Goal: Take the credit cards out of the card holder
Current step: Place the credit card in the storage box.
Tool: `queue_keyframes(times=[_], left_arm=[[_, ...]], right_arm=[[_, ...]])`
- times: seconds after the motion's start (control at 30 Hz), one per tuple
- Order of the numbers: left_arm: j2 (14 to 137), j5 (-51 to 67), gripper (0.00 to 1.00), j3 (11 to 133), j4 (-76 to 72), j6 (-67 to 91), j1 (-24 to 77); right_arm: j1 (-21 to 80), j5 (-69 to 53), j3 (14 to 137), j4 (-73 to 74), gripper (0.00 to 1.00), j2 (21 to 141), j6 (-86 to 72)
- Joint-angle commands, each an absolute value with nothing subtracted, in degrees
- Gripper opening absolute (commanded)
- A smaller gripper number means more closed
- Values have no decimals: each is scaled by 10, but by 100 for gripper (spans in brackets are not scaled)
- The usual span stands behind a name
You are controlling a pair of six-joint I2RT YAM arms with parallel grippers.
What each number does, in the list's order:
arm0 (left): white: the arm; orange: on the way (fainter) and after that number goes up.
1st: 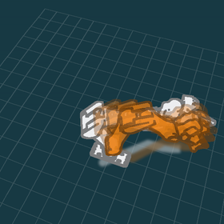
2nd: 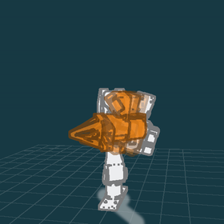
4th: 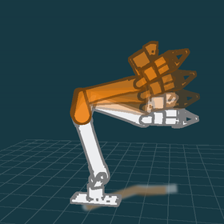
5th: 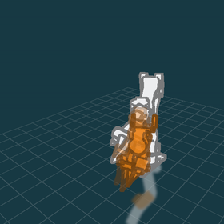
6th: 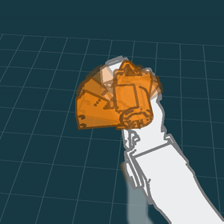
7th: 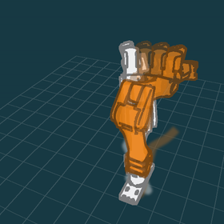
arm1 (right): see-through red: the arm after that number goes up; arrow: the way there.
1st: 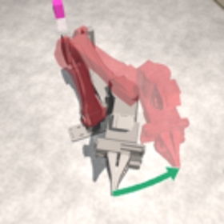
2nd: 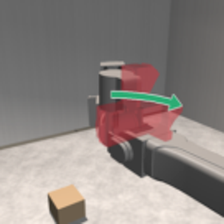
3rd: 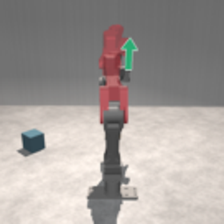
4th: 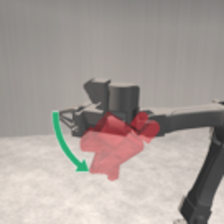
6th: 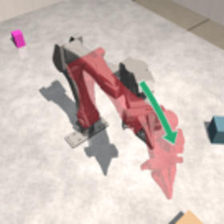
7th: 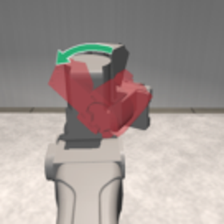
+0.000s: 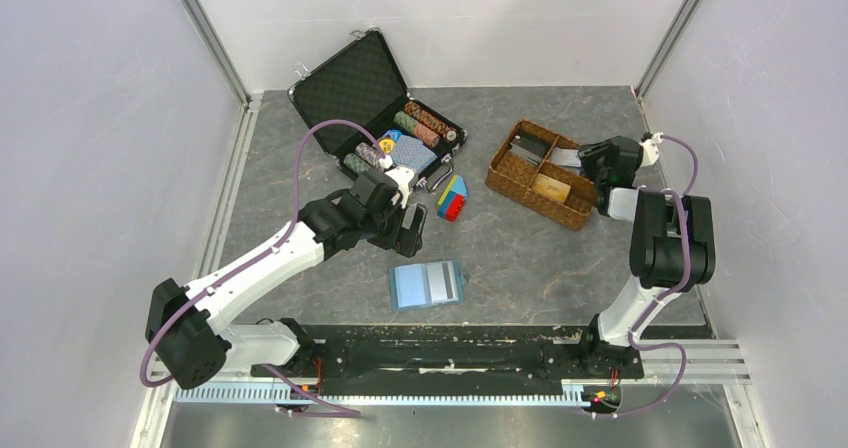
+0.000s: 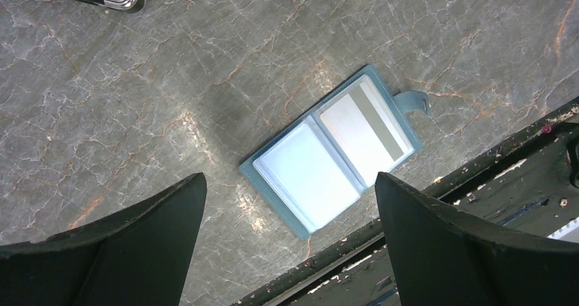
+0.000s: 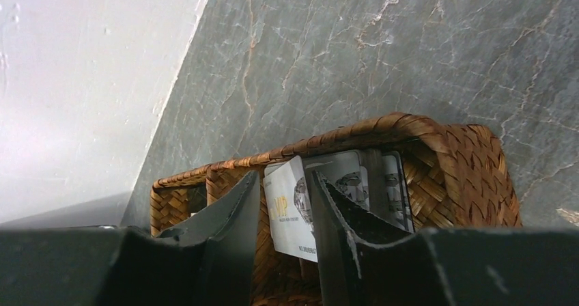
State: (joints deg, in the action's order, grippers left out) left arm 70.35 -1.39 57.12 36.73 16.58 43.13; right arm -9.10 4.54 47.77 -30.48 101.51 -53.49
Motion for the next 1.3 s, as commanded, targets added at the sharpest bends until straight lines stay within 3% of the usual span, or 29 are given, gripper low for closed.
queue_keyframes(times=[0.0, 0.5, 0.7, 0.97, 1.27], left_arm=[[697, -22, 100, 571, 357, 150, 431], [691, -45, 100, 567, 360, 148, 431], [681, -53, 100, 572, 366, 153, 431], [651, -66, 100, 591, 384, 188, 429], [637, 30, 97, 506, 322, 278, 421]], right_arm=[[-91, 62, 494, -259, 38, 1000, -507], [-99, 49, 566, -154, 48, 990, -443], [-106, 23, 647, -42, 53, 1005, -411], [-105, -61, 621, -40, 51, 925, -375], [-51, -172, 490, -26, 48, 797, -299]])
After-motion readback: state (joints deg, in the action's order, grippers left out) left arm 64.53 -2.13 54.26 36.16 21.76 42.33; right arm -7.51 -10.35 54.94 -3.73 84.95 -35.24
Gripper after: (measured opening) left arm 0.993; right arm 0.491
